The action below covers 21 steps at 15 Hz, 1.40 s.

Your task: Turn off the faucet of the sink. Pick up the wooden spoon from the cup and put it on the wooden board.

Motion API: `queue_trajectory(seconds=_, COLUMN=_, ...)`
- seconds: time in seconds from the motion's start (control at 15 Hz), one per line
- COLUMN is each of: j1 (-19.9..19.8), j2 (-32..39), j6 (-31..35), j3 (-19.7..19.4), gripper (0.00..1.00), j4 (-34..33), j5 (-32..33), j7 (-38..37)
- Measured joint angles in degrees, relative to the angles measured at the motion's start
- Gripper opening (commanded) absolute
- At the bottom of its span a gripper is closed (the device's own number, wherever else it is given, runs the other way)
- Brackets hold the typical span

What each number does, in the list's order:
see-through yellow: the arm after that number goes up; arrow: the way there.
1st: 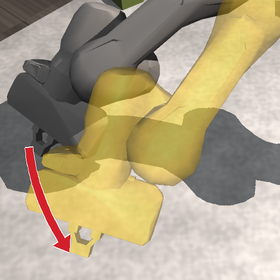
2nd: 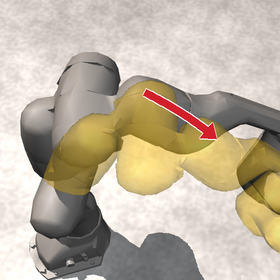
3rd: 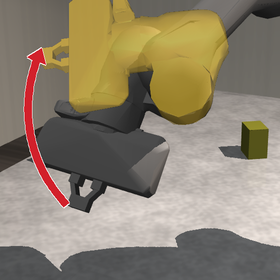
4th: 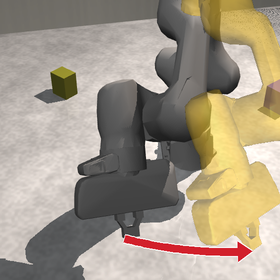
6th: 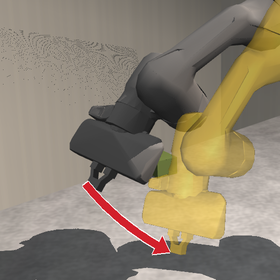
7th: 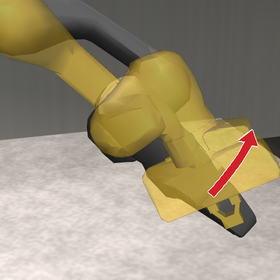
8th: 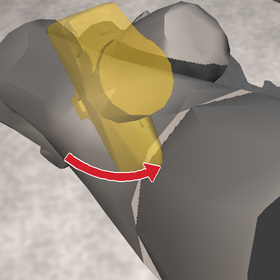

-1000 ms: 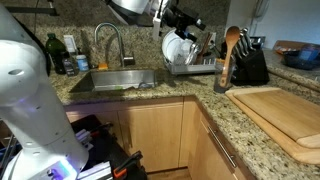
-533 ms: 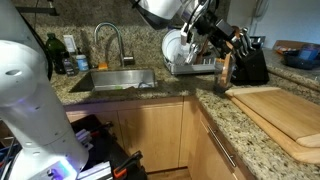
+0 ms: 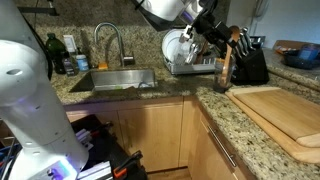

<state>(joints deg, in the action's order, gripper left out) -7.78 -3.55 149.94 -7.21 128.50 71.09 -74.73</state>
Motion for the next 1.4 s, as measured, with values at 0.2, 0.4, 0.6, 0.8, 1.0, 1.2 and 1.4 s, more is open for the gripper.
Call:
queue_trajectory(seconds=0.2, j1=-0.4, j2=5.8, j6=13.0, j3=-1.6, gripper=1.00, j4=-3.8, j5=4.0, j7=-0.3)
queue_trajectory(seconds=0.4, j1=-0.9, j2=12.6, j6=21.9, j3=-2.9, gripper=1.00, j4=-8.5, j5=4.2, j7=1.5)
queue_trajectory(seconds=0.6, j1=-0.7, j2=12.6, j6=21.8, j3=-2.8, gripper=1.00, j4=-8.6, j5=4.2, j7=1.3)
queue_trajectory(seconds=0.8, j1=-0.1, j2=13.2, j6=21.5, j3=-2.8, gripper=1.00, j4=-8.7, j5=6.7, j7=0.7)
queue_trajectory(seconds=1.0, j1=2.2, j2=15.9, j6=17.8, j3=-2.8, gripper=1.00, j4=-12.5, j5=19.4, j7=-5.7)
queue_trajectory(seconds=1.2, j1=5.4, j2=19.9, j6=9.5, j3=-2.5, gripper=1.00, j4=-18.4, j5=34.0, j7=-17.4)
queue_trajectory(seconds=1.4, j1=7.8, j2=23.7, j6=-0.6, j3=-2.2, gripper=1.00, j4=-21.1, j5=39.8, j7=-26.7)
